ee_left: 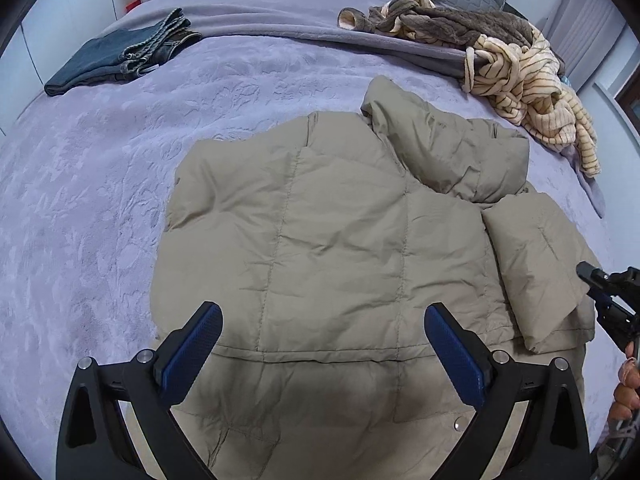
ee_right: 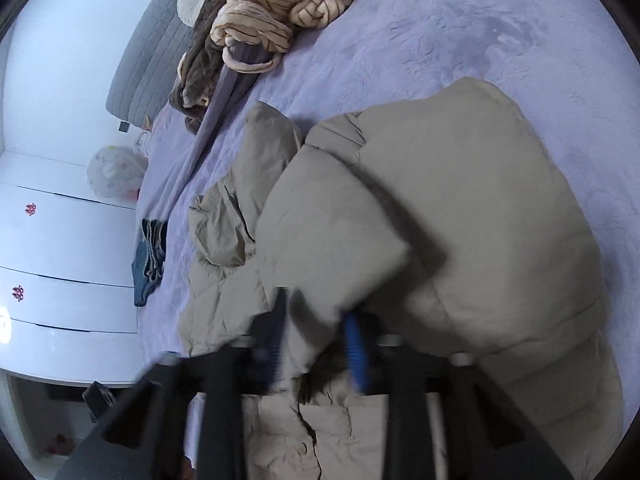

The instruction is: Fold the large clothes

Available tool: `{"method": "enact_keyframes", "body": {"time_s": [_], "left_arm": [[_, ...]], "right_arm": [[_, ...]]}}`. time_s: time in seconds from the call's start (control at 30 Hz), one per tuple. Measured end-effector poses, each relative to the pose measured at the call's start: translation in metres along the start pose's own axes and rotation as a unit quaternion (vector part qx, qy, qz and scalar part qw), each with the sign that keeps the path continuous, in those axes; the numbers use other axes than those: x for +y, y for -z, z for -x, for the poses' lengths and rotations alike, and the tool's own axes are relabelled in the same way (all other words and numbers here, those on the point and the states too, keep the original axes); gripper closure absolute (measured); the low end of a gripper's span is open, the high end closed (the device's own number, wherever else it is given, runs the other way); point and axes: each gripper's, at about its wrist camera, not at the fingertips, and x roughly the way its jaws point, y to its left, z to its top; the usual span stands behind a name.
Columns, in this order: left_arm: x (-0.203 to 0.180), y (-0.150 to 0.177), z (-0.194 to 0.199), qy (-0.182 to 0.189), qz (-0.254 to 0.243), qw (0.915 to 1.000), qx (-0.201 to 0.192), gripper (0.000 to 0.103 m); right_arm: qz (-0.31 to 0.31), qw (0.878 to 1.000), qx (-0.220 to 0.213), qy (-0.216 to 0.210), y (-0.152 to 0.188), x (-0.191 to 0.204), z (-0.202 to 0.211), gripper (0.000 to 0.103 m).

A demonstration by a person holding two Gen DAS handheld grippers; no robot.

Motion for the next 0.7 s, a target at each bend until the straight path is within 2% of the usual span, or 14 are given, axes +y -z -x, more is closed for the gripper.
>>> {"method": "enact_keyframes", "body": {"time_s": [0.07,0.13,0.2,0.27,0.3,0.37,0.4,0.53,0.6,0.7], "left_arm": [[0.008,-0.003,0.004,0.013,0.007,0.9999,-0.002,0.014],[0.018,-0.005,0.006,0.024,0.017,0.9996,0.001,0.014],[0.028,-0.007,0.008,0.036,0.033,0.9988,-0.001,0.014],[0.036,-0.009,0.009,0.055,0.050,0.9972,0.000,0.014],[0.038,-0.010,0.008,0.069,0.057,0.9960,0.002,0.014],[0.039,-0.012,0.005,0.106,0.069,0.9920,0.009,0.014],[0.039,-0.013,0.003,0.126,0.074,0.9892,0.013,0.014],[0.029,-0.017,-0.012,0.198,0.084,0.9760,0.033,0.014],[0.018,-0.017,-0.025,0.211,0.083,0.9727,0.049,0.014],[0.001,-0.017,-0.054,0.205,0.076,0.9728,0.078,0.014]], "right_arm": [[0.042,0.999,-0.001,-0.011,-0.002,0.024,-0.007,0.095],[0.102,0.994,0.014,-0.018,0.005,0.057,-0.020,0.095],[0.153,0.987,0.047,-0.033,0.020,0.090,-0.045,0.095],[0.194,0.977,0.081,-0.028,0.040,0.114,-0.065,0.091],[0.211,0.972,0.100,-0.021,0.050,0.124,-0.077,0.085],[0.221,0.965,0.139,-0.016,0.067,0.131,-0.093,0.042],[0.219,0.964,0.152,-0.016,0.075,0.130,-0.096,0.037],[0.204,0.963,0.175,-0.013,0.090,0.109,-0.084,0.037],[0.187,0.966,0.178,0.002,0.091,0.086,-0.070,0.037],[0.174,0.968,0.178,0.042,0.090,0.045,-0.051,0.038]]}}
